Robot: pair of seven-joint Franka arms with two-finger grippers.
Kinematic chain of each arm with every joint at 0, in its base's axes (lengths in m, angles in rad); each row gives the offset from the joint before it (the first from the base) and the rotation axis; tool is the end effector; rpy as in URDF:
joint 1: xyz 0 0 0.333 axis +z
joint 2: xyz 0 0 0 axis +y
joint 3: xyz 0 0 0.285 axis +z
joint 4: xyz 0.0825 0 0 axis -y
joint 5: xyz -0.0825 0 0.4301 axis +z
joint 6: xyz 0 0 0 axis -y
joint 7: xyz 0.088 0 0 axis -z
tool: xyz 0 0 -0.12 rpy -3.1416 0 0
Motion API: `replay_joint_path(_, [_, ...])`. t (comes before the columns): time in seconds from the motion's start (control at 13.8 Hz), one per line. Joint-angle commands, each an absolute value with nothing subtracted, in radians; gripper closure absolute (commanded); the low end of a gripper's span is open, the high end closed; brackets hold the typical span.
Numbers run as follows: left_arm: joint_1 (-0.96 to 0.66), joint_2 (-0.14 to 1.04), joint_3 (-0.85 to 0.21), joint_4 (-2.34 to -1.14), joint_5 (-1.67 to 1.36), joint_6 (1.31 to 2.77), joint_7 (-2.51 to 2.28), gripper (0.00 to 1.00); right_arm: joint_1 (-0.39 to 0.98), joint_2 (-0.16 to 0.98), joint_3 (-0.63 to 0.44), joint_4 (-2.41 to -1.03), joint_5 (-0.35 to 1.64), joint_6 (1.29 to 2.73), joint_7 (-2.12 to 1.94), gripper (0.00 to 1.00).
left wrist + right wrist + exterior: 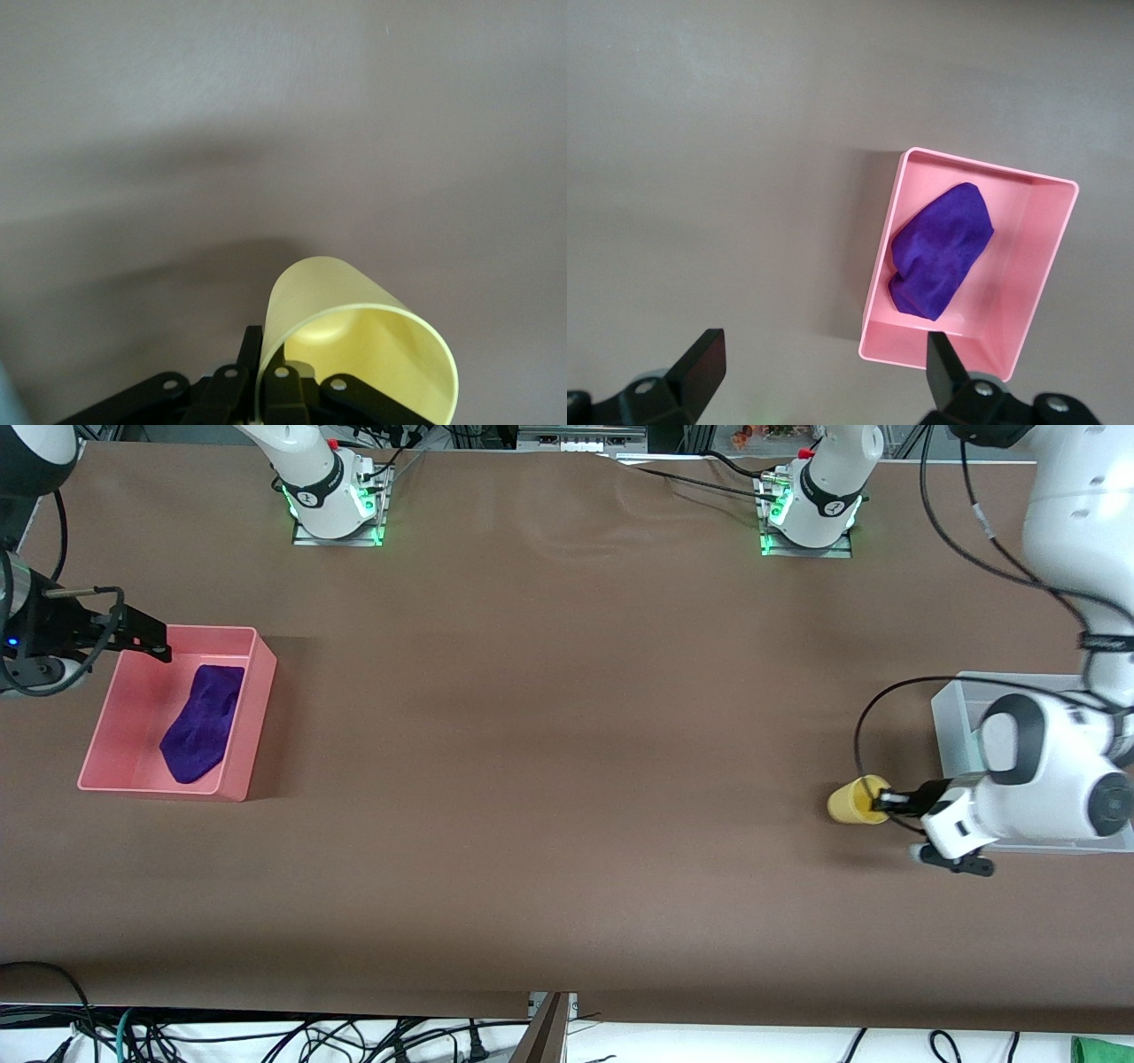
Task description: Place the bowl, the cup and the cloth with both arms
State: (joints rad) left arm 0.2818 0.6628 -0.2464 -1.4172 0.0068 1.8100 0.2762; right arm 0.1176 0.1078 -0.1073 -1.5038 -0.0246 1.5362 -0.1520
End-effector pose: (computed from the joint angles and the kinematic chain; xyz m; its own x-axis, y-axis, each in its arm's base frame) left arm 0.7089 0.0479 0.2416 0.9531 -0.2267 -0.2006 -0.1851 -0.9607 0.2067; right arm 0.6243 0.0063 0.5465 0.9839 0.1604 -0.0793 0.1627 -0.9864 0.0244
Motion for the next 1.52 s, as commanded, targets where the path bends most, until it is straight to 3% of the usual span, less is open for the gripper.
replay_joint_path(0.0, [0.296,0.539,-0.223,-1.424,0.151,1.682,0.391,1.00,0.107,0.100,-0.097,-1.520,-0.040,1.575,-0.144,0.00])
replay_joint_path(0.36, [0.429,0.538,-0.222,-1.466,0.359,1.661,0.551,1.00,0.109,0.104,-0.072,-1.519,-0.038,1.513,0.014,0.00])
replay_joint_path(0.58, [0.486,0.561,-0.222,-1.515,0.396,1.777,0.594,1.00,0.112,0.123,-0.075,-1.493,-0.044,1.512,0.011,0.00])
replay_joint_path(0.65, [0.495,0.561,-0.222,-1.534,0.396,1.802,0.600,0.72,0.112,0.141,-0.075,-1.462,-0.041,1.503,0.011,0.00])
replay_joint_path(0.72, [0.495,0.561,-0.222,-1.535,0.396,1.804,0.601,0.10,0.112,0.152,-0.075,-1.442,-0.041,1.503,0.011,0.00])
replay_joint_path(0.8, [0.492,0.552,-0.227,-1.534,0.394,1.795,0.601,0.00,0.113,0.155,-0.074,-1.440,-0.043,1.503,0.011,0.00])
replay_joint_path(1.01, [0.471,0.514,-0.283,-1.503,0.373,1.715,0.583,0.00,0.112,0.155,-0.075,-1.439,-0.040,1.505,0.011,0.00])
replay_joint_path(1.45, [0.471,0.443,-0.521,-1.476,0.253,1.649,0.292,0.00,0.112,0.156,-0.075,-1.439,-0.040,1.505,0.011,0.00])
